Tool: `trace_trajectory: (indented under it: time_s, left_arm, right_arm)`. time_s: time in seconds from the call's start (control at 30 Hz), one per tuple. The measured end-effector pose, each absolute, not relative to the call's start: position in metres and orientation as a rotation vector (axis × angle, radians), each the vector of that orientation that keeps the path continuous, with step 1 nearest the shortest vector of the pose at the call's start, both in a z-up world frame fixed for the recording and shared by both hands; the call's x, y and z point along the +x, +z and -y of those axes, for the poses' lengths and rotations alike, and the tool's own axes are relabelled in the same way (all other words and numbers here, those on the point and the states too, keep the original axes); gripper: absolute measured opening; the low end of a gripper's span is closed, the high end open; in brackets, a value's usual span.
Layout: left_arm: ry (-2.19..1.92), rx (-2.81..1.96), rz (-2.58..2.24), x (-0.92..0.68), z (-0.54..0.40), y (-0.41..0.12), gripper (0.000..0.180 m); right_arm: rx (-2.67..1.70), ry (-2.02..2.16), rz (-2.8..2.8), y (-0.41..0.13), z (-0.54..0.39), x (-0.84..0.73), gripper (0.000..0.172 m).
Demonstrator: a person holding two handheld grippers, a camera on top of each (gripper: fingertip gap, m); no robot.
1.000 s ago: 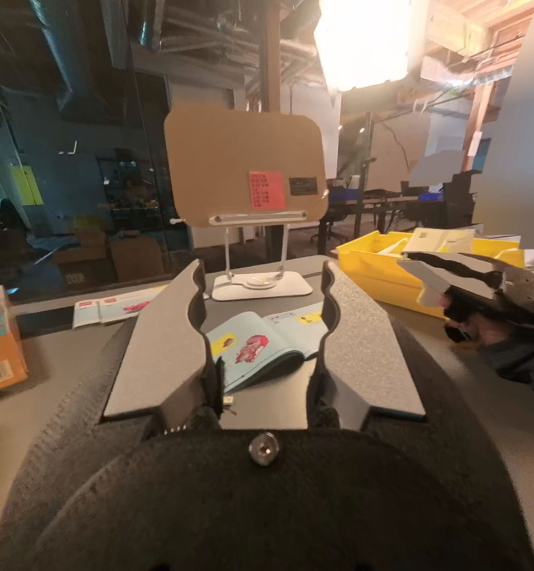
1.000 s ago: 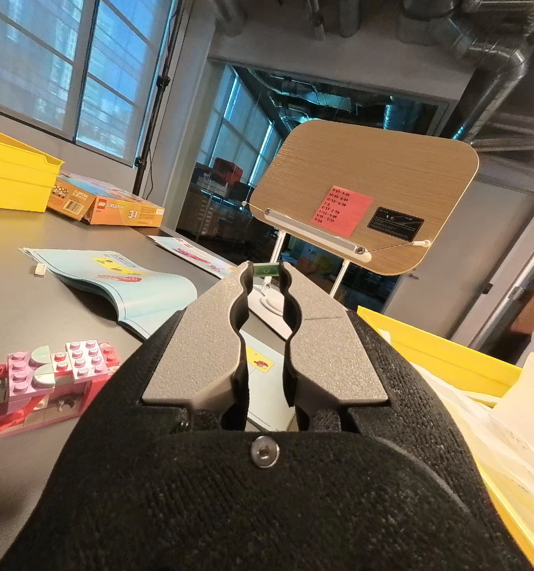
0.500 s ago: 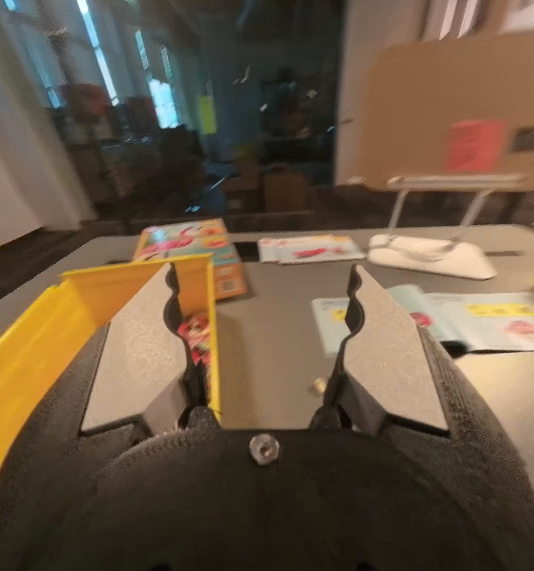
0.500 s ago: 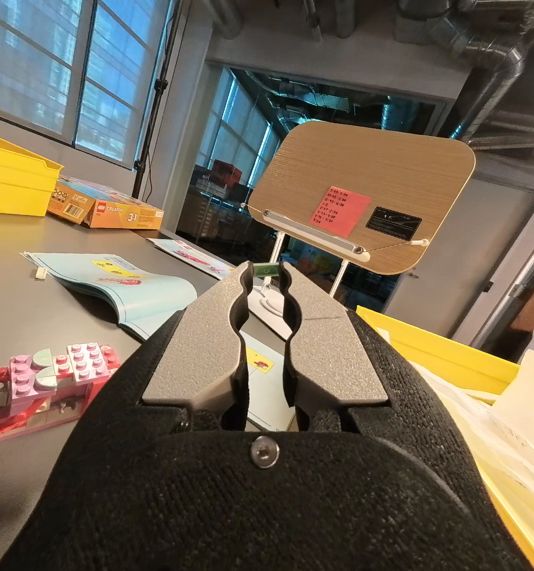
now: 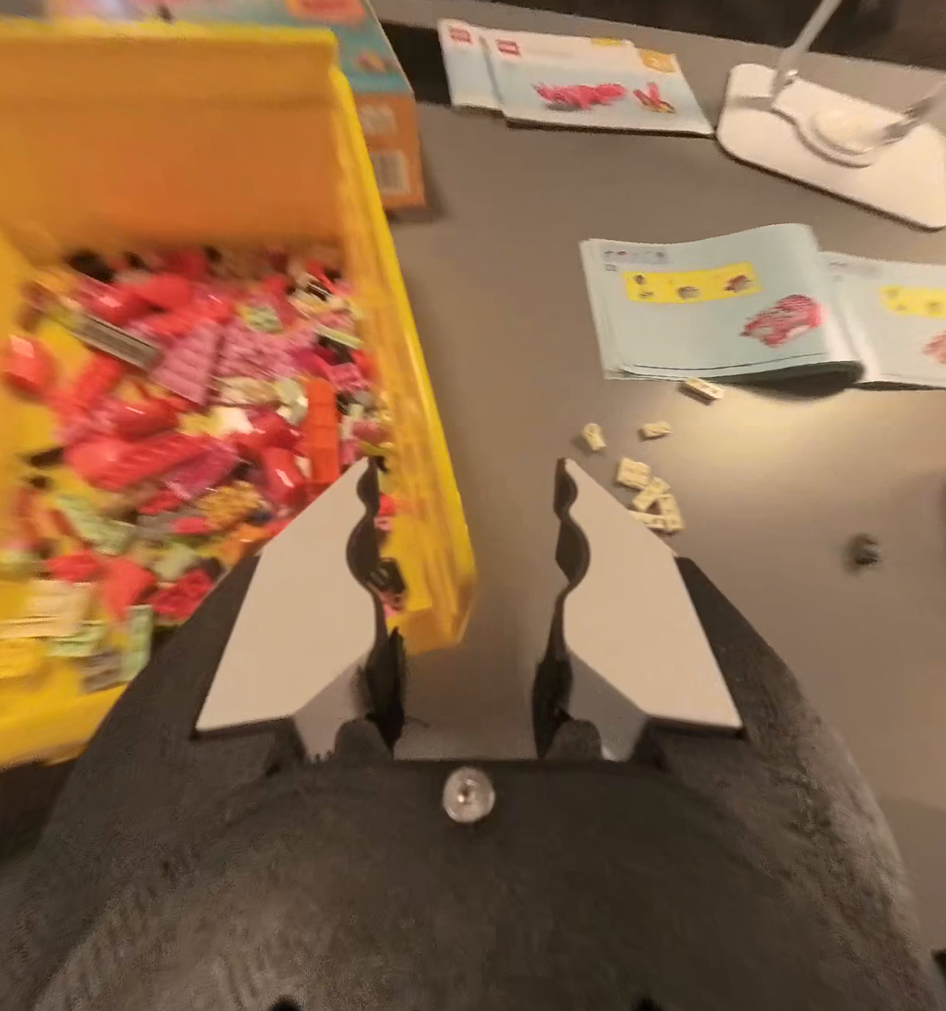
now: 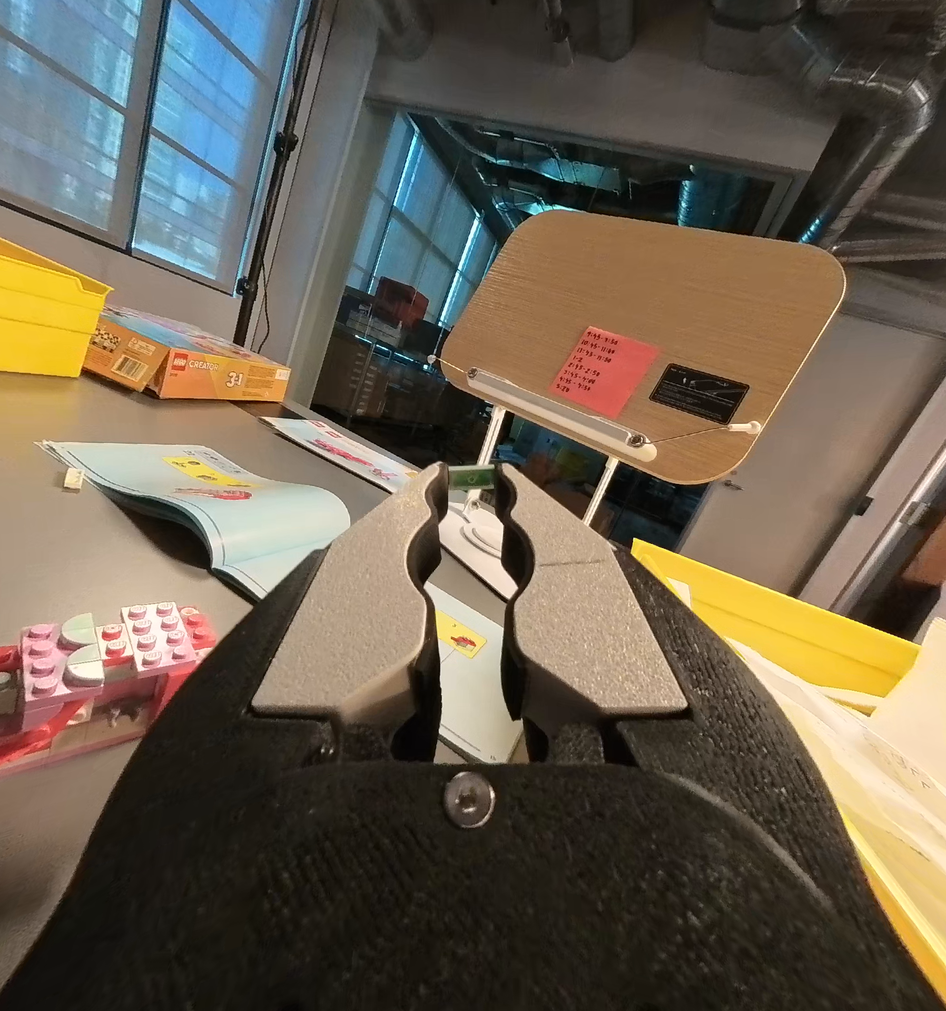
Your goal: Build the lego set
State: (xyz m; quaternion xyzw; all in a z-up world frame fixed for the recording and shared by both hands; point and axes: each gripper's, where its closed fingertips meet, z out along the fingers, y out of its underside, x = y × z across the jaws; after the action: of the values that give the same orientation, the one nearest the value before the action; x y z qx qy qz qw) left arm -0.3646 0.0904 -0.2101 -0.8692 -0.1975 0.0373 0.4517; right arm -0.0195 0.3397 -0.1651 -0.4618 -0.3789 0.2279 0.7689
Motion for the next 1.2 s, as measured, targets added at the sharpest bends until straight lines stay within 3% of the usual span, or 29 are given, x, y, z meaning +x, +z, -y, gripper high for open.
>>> trace_trajectory:
  time_s: [0.27, 0.5, 1.2]
  left_arm:
    - [0.051, -2.302, 0.504, -0.357, -0.090, -0.237, 0.052]
    - [0.222, -2.365, 0.556, -0.373, -0.077, -0.246, 0.010]
    - [0.156, -2.436, 0.524, -0.343, -0.082, -0.246, 0.014]
  right_arm:
    - [-1.008, 0.497, 0.826, -0.166, -0.340, -0.020, 0.015]
    - [-1.008, 0.495, 0.822, -0.166, -0.340, -0.019, 0.015]
    - [-1.008, 0.498, 0.847, -0.168, -0.338, -0.023, 0.015]
